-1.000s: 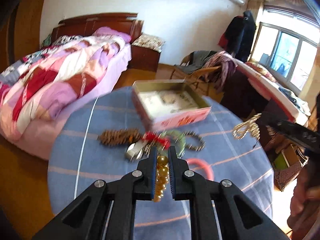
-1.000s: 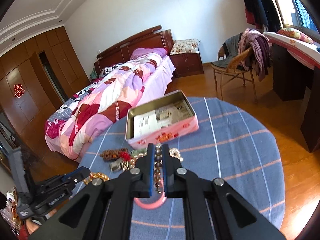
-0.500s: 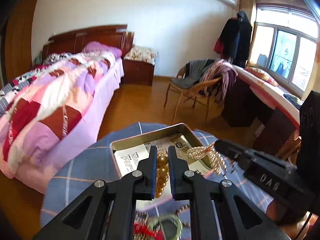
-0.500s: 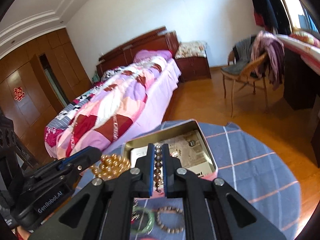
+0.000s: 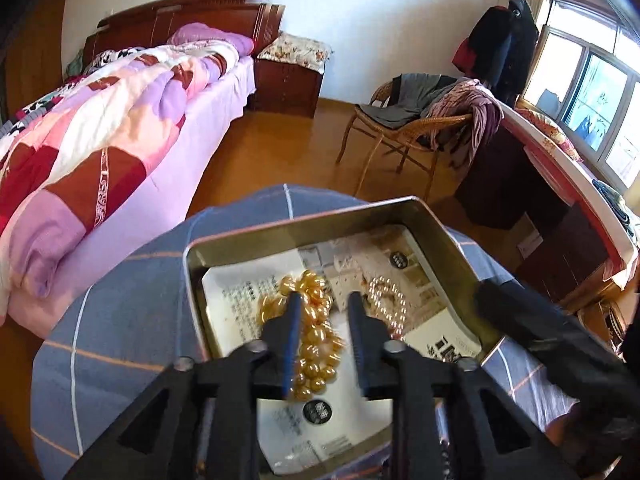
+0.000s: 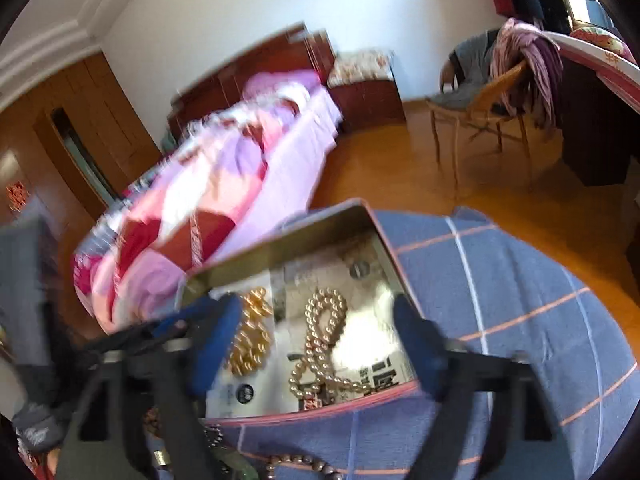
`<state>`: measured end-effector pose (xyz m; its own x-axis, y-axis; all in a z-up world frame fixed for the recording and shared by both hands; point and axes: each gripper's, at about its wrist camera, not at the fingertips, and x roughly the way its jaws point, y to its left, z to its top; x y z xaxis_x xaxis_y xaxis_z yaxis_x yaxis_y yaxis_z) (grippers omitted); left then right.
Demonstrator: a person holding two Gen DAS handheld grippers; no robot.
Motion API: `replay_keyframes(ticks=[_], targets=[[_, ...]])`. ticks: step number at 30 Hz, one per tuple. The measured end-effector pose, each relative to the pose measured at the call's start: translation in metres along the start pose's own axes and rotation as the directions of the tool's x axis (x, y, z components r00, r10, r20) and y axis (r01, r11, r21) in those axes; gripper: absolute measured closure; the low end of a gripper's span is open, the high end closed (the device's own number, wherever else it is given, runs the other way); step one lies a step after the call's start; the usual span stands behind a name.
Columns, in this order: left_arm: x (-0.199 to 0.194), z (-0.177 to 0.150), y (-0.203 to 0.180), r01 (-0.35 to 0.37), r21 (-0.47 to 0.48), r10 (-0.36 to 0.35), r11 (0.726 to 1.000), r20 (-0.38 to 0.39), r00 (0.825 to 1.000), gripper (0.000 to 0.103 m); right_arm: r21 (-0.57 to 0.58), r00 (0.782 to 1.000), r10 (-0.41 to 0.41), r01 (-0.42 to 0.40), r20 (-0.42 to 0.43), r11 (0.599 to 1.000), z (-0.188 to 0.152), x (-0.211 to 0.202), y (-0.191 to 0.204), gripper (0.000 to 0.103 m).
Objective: Organize jewelry
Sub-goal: 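Carry both strands into the pink tin and open both tools, then withdraw both tools from the tin back toward the jewelry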
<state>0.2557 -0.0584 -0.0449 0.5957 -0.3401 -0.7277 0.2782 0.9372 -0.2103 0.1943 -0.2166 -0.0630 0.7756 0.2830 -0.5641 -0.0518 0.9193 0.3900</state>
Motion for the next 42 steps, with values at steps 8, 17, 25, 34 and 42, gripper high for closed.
replay_keyframes(ticks=[8, 17, 25, 34, 42], targets=[[-0.046, -0.032, -0.010, -0.139, 0.054, 0.136, 0.989, 0.052, 0.989, 0.029, -0.037, 0.991, -0.109, 0.112, 0.079, 0.993, -0.018, -0.061, 0.012, 0.016], [-0.092, -0.086, -0.010, -0.239, 0.036, 0.237, 0.970, 0.037, 0.971, 0.029, 0.020, 0.988, -0.153, 0.152, 0.025, 0.988, -0.067, -0.099, 0.010, 0.022], [-0.128, -0.122, -0.023, -0.313, 0.043, 0.309, 0.949, 0.079, 0.948, 0.028, 0.015, 0.988, -0.156, 0.156, 0.001, 0.988, -0.102, -0.124, 0.016, 0.025], [-0.148, -0.149, -0.039, -0.380, 0.068, 0.372, 0.923, 0.101, 0.923, 0.020, 0.000, 0.989, -0.147, 0.147, 0.019, 0.989, -0.121, -0.149, 0.027, 0.026], [-0.165, -0.163, -0.038, -0.378, 0.057, 0.370, 0.924, 0.116, 0.922, 0.019, -0.010, 0.989, -0.149, 0.149, 0.008, 0.989, -0.136, -0.156, 0.029, 0.035]])
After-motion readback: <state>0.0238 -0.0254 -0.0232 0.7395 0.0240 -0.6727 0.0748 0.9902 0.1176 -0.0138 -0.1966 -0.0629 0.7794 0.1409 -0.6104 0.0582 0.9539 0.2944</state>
